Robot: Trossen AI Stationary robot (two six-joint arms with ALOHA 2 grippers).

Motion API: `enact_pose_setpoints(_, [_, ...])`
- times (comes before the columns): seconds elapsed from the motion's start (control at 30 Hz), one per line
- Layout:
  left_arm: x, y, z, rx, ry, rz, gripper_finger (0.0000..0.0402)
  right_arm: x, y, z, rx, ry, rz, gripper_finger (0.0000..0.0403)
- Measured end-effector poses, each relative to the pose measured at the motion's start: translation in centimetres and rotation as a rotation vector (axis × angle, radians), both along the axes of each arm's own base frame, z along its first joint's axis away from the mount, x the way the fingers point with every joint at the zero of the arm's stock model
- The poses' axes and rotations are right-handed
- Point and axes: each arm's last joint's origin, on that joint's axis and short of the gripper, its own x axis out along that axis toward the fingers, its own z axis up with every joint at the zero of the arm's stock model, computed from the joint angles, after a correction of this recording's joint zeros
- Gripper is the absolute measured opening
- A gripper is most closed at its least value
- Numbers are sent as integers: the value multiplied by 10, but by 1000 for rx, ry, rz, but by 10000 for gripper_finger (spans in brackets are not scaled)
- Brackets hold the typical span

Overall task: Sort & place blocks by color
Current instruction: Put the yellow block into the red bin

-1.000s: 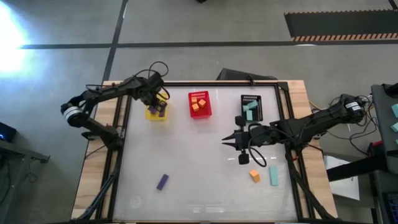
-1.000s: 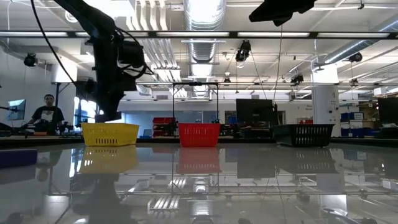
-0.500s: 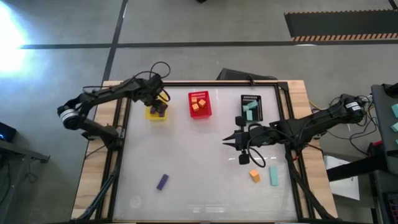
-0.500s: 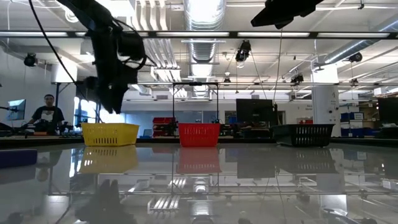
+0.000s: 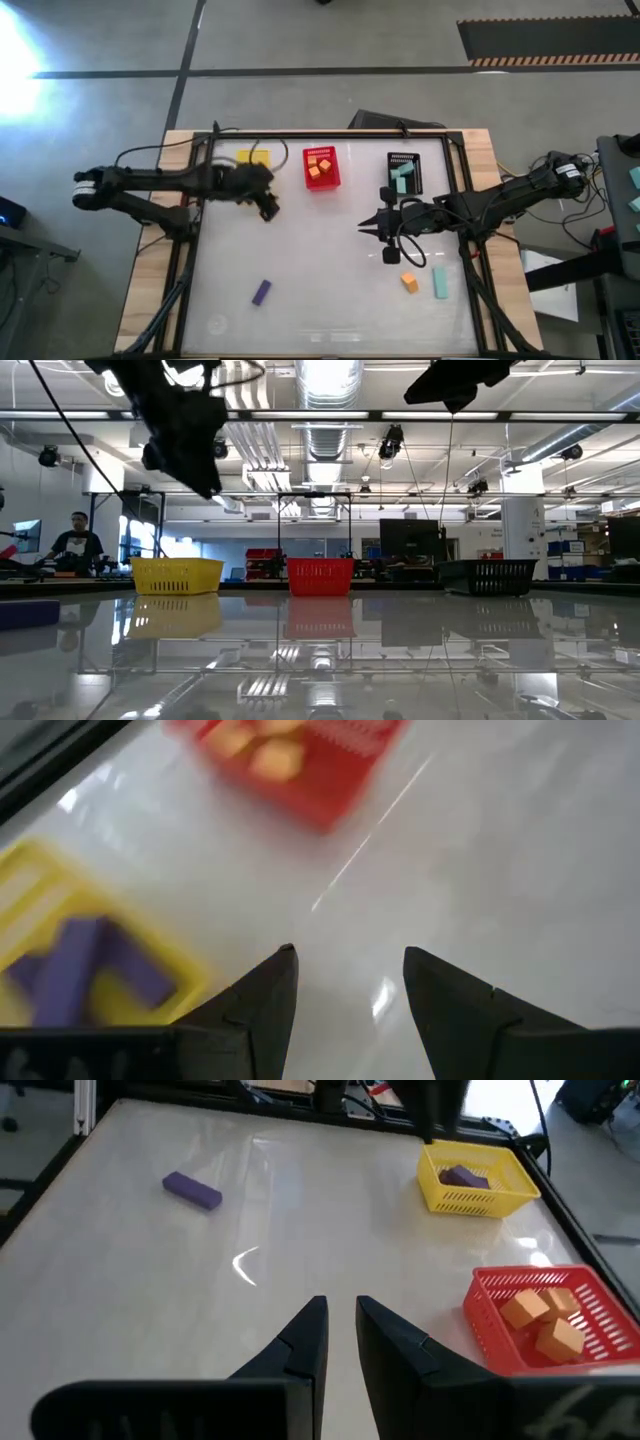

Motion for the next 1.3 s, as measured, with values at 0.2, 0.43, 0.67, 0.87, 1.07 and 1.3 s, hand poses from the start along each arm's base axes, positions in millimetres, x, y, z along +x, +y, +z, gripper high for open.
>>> enact_pose_setpoints(0.2, [15, -44, -6, 63, -203, -152, 168, 5, 1, -9, 82, 30, -54, 47])
enact_pose_setpoints(0.43, [22, -79, -14, 86, -432, -309, 168, 15, 11, -33, 176, 114, -115, 47])
enact_pose_setpoints(0.67, [17, -93, -26, 75, -494, -368, 168, 22, 36, -61, 347, 237, -141, 47])
enact_pose_setpoints(0.87, [16, -94, -31, 71, -508, -374, 168, 19, 60, -69, 538, 344, -159, 47])
enact_pose_setpoints(1.07, [16, -95, -29, 69, -526, -374, 168, 9, 90, -60, 681, 448, -199, 47])
enact_pose_setpoints(1.3, [16, -96, -29, 67, -526, -378, 168, -25, 99, -60, 695, 720, -571, 47])
